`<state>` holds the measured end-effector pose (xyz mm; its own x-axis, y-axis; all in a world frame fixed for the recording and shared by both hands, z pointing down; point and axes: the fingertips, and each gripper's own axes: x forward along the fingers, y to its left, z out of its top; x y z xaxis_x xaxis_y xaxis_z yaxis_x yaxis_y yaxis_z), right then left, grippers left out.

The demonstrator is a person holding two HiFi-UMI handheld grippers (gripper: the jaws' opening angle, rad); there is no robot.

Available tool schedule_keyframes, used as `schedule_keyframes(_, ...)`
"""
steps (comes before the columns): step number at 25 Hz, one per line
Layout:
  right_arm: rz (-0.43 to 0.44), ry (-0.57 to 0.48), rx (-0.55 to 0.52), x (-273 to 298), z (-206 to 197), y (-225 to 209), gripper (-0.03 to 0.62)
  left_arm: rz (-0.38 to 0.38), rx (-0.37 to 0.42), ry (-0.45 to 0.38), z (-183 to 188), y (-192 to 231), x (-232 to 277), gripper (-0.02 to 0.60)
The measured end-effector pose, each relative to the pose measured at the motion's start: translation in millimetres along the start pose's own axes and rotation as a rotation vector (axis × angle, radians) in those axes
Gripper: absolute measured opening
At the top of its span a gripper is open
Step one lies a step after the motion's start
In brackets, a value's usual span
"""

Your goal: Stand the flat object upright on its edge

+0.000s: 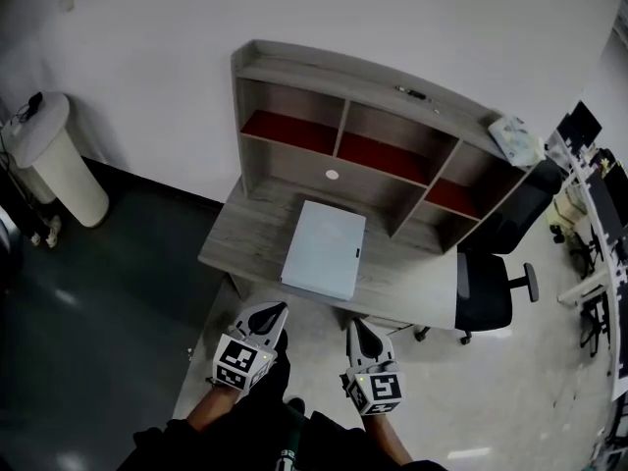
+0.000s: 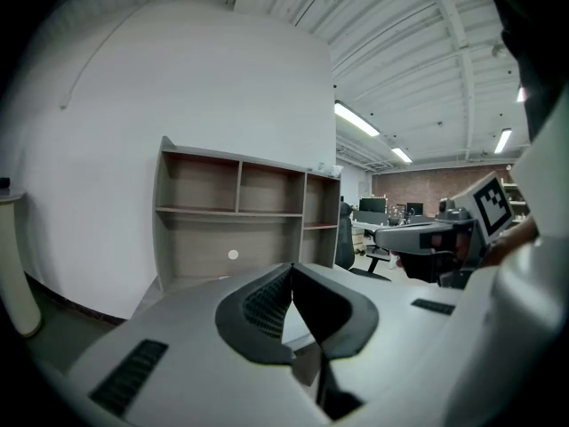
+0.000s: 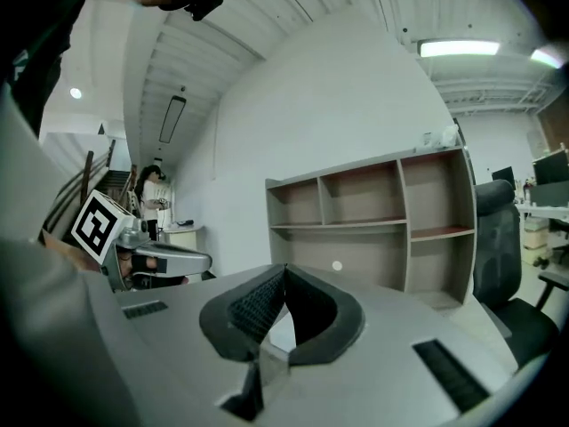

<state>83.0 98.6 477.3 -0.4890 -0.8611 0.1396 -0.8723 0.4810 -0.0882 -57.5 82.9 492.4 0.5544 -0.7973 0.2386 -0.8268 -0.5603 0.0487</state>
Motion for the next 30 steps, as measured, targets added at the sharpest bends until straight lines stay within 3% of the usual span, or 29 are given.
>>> schedule_keyframes(8, -0.040, 0.021, -0.017, 127.7, 19.1, -43.7, 0.034, -0.093, 0.005, 0.002, 27.8, 84.6, 114.9, 0.011)
schedule_keyframes(14, -0.100, 0.038, -0.001, 188.2, 34.0, -74.0, 0.034, -0.152, 0.017, 0.018, 45.7, 126.1, 173.6, 0.011)
schedule_keyframes(23, -0.123, 0.053, 0.032, 230.6, 37.1, -119.2, 0.034, -0.179, -0.002, 0.053, 50.2, 141.3, 233.1, 0.011)
schedule_keyframes(30, -0.068, 0.078, 0.010, 250.3, 28.9, -144.5, 0.034, -0.149, -0.018, 0.063, 55.6, 138.7, 270.0, 0.011)
